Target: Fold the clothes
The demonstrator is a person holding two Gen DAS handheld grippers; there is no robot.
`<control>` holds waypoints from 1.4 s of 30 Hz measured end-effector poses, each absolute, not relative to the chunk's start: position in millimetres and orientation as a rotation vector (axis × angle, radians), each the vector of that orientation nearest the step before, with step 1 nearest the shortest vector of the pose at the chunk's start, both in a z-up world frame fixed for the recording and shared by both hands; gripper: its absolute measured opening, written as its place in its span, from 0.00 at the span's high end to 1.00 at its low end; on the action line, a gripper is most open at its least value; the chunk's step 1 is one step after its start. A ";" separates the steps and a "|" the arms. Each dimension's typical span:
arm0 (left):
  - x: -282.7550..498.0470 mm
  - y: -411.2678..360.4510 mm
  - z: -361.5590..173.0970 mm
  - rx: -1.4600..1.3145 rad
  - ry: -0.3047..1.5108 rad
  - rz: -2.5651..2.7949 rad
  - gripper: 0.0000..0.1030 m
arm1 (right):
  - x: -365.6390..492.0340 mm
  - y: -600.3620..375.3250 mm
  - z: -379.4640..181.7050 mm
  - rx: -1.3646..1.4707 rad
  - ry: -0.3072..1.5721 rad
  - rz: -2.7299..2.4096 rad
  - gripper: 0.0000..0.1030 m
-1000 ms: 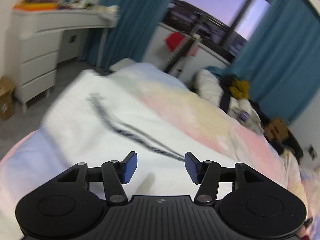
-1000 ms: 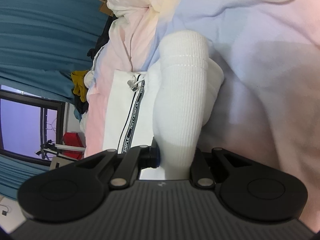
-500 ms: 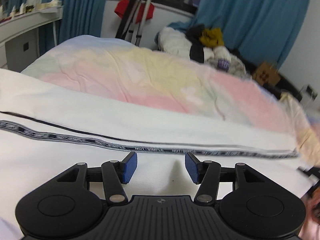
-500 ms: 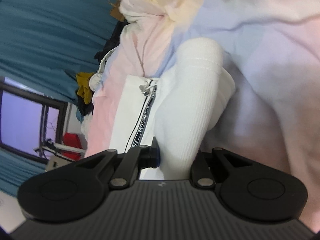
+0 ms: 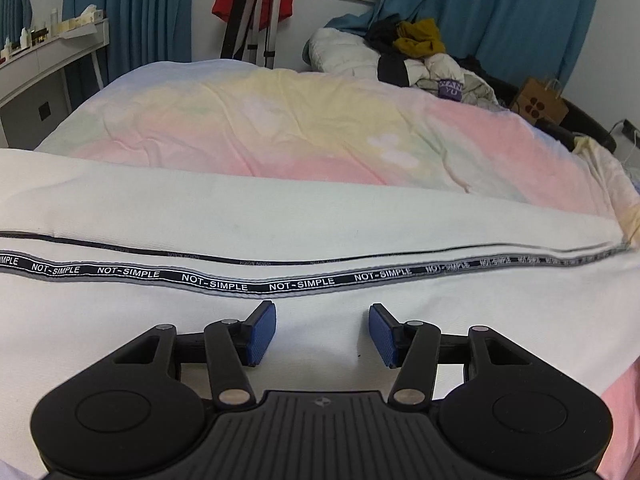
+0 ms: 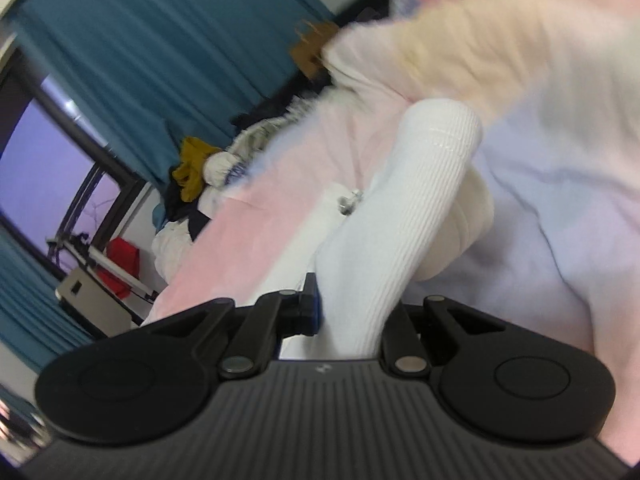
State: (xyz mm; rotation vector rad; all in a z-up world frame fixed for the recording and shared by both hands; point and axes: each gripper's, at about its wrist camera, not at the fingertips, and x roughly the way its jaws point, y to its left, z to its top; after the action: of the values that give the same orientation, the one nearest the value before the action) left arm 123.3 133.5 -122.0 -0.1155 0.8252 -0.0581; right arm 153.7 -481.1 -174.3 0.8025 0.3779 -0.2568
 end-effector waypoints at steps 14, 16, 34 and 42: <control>108.6 183.9 -67.9 -0.239 0.681 -0.035 0.48 | 131.1 -272.6 -51.7 -0.022 0.128 0.052 0.87; 102.6 196.2 -56.9 -0.272 0.632 -0.037 0.47 | 117.1 -222.4 -56.5 -0.184 0.110 0.136 0.87; 101.7 239.5 -63.0 -0.515 0.611 -0.088 0.47 | 87.1 -107.1 -182.0 -0.505 0.502 0.476 0.77; 102.4 221.5 -74.6 -0.548 0.626 -0.211 0.45 | 38.6 -88.0 -156.8 -0.473 0.489 0.673 0.38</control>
State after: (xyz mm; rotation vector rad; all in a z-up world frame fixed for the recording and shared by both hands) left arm 102.4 221.5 -74.6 -0.5481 0.6260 -0.2111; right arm 38.6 -88.0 -156.8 -0.4730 0.4891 0.6731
